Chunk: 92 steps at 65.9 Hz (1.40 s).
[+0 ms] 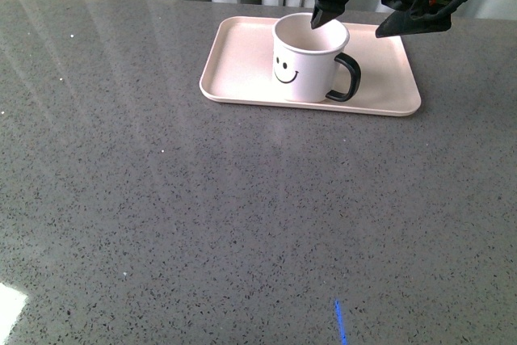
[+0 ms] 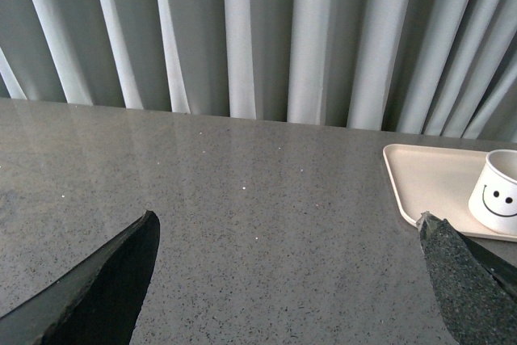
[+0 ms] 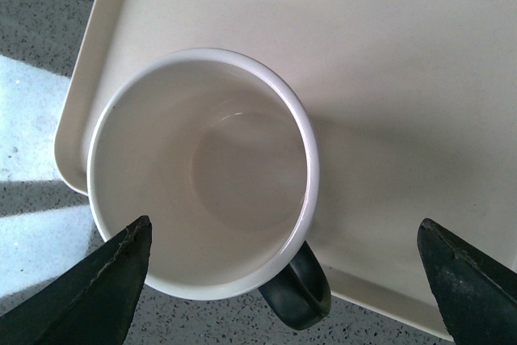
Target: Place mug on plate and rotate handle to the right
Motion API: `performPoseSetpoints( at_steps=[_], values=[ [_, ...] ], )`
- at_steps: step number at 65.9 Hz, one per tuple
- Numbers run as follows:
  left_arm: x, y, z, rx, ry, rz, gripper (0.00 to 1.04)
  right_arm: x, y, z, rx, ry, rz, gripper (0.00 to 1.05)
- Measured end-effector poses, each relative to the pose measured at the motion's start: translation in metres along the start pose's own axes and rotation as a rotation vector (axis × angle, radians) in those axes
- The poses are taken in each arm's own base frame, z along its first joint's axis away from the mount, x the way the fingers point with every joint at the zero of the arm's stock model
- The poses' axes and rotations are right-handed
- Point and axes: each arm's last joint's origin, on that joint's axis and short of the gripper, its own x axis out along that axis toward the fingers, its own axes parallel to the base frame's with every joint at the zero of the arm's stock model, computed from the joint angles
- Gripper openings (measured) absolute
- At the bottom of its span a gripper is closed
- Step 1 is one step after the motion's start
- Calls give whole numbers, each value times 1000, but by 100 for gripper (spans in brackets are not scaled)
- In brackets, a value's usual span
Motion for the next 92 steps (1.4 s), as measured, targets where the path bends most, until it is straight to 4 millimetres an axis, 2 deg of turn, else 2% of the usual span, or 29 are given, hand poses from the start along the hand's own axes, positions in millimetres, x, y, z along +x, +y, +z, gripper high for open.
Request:
performPoseSetpoints(
  at_steps=[15, 31, 41, 50, 65, 73, 77, 80, 92],
  values=[
    [0, 0, 0, 0, 0, 0, 96, 19, -4, -1, 11, 42, -32, 96],
    [0, 0, 0, 0, 0, 0, 96, 19, -4, 2, 10, 37, -35, 95],
    [0, 0, 0, 0, 0, 0, 96, 20, -3, 4, 13, 36, -38, 88],
    [0, 0, 0, 0, 0, 0, 96, 25, -3, 4, 25, 50, -40, 74],
    [0, 0, 0, 0, 0, 0, 96, 28, 1, 4, 21, 56, -48, 41],
    [0, 0, 0, 0, 0, 0, 96, 26, 5, 8, 19, 48, -48, 15],
    [0, 0, 0, 0, 0, 0, 96, 25, 6, 10, 21, 47, -47, 6],
    [0, 0, 0, 0, 0, 0, 96, 24, 6, 11, 26, 46, -46, 1],
    [0, 0, 0, 0, 0, 0, 96, 20, 7, 16, 25, 51, -24, 2]
  ],
)
